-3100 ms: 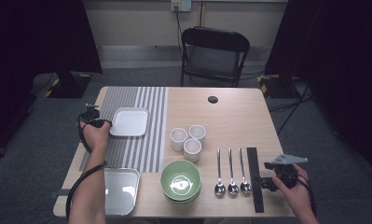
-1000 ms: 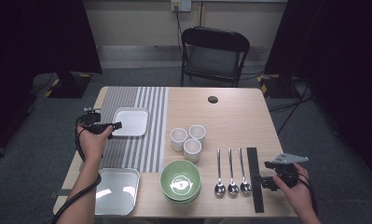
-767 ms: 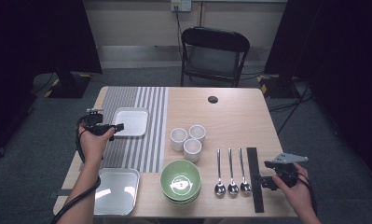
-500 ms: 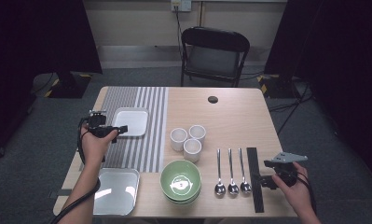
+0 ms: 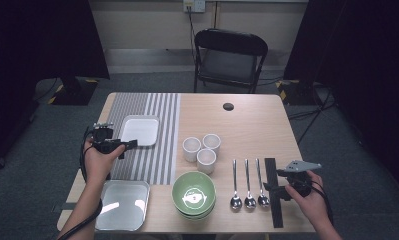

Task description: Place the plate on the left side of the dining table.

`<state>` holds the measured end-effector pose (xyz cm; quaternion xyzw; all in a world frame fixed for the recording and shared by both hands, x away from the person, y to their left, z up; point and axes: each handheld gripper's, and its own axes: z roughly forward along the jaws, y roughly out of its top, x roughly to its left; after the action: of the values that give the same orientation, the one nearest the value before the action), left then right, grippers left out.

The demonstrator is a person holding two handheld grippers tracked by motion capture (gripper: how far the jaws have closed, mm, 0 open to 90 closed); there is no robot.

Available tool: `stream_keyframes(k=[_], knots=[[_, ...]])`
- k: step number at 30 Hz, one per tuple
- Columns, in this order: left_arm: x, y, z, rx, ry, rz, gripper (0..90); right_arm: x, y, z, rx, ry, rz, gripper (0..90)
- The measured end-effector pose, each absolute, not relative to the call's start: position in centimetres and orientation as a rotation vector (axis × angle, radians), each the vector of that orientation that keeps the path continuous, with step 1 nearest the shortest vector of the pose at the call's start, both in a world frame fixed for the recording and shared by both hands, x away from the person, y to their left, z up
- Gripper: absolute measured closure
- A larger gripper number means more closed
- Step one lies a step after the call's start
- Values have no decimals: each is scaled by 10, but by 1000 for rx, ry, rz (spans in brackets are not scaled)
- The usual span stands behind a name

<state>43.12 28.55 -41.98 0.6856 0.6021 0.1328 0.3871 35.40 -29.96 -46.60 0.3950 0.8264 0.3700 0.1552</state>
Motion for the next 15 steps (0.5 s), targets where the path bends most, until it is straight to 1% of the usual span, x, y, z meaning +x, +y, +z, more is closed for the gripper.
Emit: stream_keyframes(k=[15], knots=[[416,280,-411,1777,1513,293,244,353,-293,-466,1116,2387,1055,211]])
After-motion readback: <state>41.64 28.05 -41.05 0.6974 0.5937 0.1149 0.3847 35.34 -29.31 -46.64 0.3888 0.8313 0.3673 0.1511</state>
